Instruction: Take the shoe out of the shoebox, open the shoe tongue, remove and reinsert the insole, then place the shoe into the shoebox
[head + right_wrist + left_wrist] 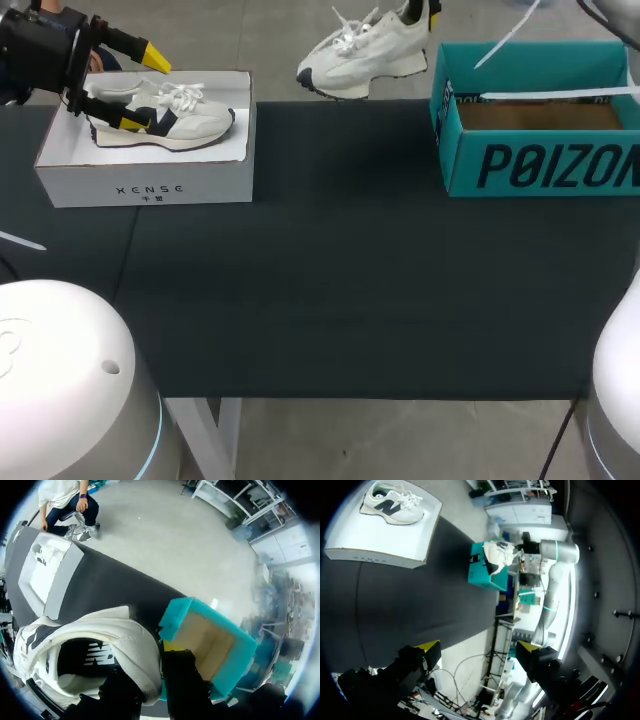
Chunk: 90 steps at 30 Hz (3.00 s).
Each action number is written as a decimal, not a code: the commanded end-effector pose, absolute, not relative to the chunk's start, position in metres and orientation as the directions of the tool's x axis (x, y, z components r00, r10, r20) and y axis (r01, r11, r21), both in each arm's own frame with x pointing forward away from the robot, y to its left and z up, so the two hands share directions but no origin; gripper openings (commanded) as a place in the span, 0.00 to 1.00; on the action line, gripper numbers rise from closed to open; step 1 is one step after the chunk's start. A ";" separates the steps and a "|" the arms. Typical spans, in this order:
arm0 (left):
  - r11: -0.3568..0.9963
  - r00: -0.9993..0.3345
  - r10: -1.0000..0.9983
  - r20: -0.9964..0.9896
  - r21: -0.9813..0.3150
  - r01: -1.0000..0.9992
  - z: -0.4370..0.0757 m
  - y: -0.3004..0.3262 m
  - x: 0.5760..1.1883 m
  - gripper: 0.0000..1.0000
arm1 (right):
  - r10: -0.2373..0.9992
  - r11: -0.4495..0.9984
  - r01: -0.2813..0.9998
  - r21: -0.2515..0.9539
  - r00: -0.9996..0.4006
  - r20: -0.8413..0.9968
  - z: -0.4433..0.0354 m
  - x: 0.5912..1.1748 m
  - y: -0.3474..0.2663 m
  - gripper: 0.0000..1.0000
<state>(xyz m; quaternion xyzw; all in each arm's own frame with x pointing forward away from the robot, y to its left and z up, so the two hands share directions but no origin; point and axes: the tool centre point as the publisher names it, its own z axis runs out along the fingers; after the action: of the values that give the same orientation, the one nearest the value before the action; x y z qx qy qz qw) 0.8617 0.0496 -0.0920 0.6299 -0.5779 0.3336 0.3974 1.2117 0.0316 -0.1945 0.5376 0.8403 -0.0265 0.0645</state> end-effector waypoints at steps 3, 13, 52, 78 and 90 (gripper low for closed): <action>-0.015 0.110 -0.465 0.878 0.116 -0.993 -0.092 0.049 0.862 1.00 | 0.961 0.245 0.969 -0.044 -0.248 -0.125 -0.179 1.224 0.008 0.00; -0.015 0.110 -0.465 0.878 0.116 -0.993 -0.092 0.049 0.862 1.00 | 0.980 0.129 0.992 0.001 -0.127 -0.156 -0.165 1.223 -0.037 0.00; -0.015 0.110 -0.465 0.878 0.116 -0.993 -0.092 0.049 0.862 1.00 | 0.937 -0.180 0.980 0.079 0.195 -0.289 -0.159 1.199 -0.119 0.00; -0.015 0.110 -0.465 0.878 0.116 -0.993 -0.092 0.049 0.862 1.00 | 0.896 -0.251 0.954 0.163 0.293 -0.333 -0.177 1.206 -0.217 0.00; -0.015 0.110 -0.465 0.878 0.116 -0.993 -0.092 0.049 0.862 1.00 | 0.871 -0.315 0.932 0.177 0.358 -0.336 -0.176 1.184 -0.265 0.00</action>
<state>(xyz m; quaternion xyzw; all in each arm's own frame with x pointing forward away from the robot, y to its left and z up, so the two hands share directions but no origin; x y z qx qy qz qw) 0.8617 0.0496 -0.0920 0.6299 -0.5779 0.3336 0.3974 1.1973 -0.2605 -0.1798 0.8059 0.5580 -0.1010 0.1705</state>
